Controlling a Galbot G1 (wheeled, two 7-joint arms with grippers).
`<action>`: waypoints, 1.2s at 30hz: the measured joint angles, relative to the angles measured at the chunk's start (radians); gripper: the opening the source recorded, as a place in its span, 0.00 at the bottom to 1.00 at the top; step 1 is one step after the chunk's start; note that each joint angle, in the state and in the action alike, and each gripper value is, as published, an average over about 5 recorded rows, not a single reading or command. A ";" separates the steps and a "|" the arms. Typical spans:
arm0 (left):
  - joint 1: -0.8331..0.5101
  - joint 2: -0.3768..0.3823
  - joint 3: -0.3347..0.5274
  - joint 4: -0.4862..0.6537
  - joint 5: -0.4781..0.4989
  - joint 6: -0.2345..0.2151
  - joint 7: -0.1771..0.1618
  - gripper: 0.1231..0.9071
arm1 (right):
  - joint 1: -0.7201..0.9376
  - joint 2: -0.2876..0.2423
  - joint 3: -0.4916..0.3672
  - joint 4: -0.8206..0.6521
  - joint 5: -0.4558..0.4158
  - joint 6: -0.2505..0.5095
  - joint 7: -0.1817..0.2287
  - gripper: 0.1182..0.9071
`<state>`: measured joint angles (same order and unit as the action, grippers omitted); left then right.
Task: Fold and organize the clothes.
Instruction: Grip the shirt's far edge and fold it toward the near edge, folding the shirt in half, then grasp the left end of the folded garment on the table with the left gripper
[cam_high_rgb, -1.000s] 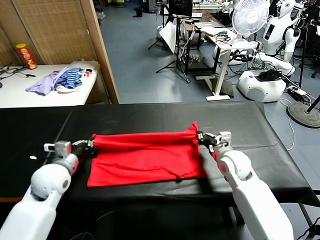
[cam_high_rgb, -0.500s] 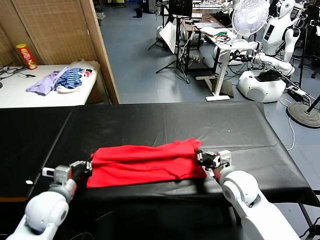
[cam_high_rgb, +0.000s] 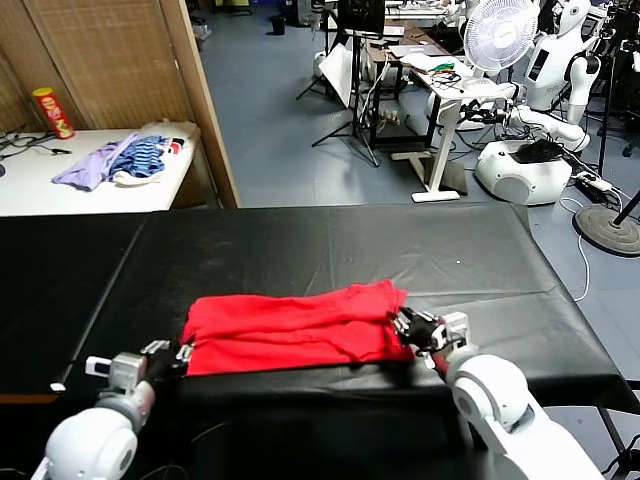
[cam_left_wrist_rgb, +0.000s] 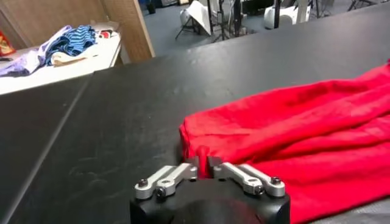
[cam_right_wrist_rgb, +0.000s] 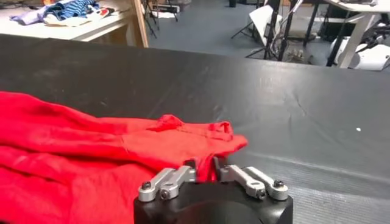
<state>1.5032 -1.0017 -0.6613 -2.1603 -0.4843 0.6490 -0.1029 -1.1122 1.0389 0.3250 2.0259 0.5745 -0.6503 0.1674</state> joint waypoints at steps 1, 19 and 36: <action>-0.010 0.000 -0.003 0.005 -0.019 -0.001 -0.007 0.73 | 0.013 0.009 -0.001 -0.012 -0.013 0.007 0.003 0.85; -0.318 -0.076 0.090 0.298 -0.244 0.008 -0.046 0.86 | 0.201 0.219 -0.084 -0.342 -0.131 0.023 0.004 0.81; -0.309 -0.103 0.102 0.345 -0.144 -0.075 -0.026 0.05 | 0.167 0.304 -0.090 -0.391 -0.224 0.143 0.099 0.03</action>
<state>1.1938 -1.1043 -0.5593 -1.8151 -0.6284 0.5738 -0.1290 -0.9454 1.3431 0.2354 1.6348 0.3501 -0.5069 0.2661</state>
